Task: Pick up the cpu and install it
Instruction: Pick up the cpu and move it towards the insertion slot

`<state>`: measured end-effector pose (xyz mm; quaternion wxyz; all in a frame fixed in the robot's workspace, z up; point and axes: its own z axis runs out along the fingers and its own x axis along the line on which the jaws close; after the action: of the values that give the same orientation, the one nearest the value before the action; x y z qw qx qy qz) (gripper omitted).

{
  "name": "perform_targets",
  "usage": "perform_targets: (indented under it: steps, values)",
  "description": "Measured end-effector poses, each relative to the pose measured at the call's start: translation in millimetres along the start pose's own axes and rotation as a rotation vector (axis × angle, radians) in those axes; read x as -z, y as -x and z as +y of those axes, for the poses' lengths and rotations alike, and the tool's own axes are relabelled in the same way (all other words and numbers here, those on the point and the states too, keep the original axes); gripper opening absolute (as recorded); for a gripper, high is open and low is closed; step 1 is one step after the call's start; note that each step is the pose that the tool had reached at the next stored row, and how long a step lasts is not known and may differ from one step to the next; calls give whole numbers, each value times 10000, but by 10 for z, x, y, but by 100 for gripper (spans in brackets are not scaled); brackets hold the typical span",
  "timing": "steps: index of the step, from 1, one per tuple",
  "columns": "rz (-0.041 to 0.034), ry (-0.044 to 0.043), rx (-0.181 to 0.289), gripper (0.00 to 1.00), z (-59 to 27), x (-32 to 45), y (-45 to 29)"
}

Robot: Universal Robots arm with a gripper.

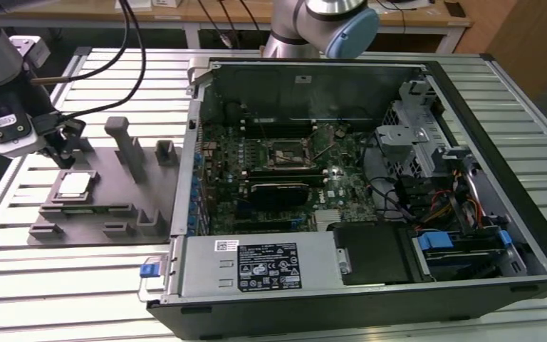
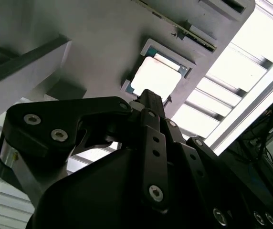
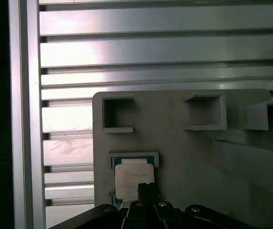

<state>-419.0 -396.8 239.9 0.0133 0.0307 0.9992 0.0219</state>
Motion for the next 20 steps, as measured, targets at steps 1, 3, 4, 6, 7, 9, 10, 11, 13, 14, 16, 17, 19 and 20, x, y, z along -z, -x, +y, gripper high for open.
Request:
perform_targets:
  steps: [1, 3, 4, 6, 7, 9, 10, 11, 13, 14, 16, 17, 19, 20]
  values:
    - [1, 1, 33, 11, -4, -13, -1]
    - [5, 2, 105, 11, -12, -42, -5]
    - [6, 3, 136, 11, -15, -56, -7]
    - [9, 4, 181, 11, -18, -80, -16]
    - [11, 3, 194, 11, -19, -91, -25]
    - [8, 6, 214, 11, -21, -118, -40]
    - [9, 6, 223, 11, -22, -131, -46]
    - [11, 6, 232, 11, -24, -146, -51]
    - [11, 6, 249, 11, -27, -177, -59]
    - [12, 6, 261, 11, -28, -195, -62]
    - [12, 8, 286, 11, -30, -231, -64]
    - [13, 7, 297, 11, -31, -248, -66]
    - [15, 7, 313, 11, -32, -278, -71]
    - [16, 7, 318, 11, -33, -290, -76]
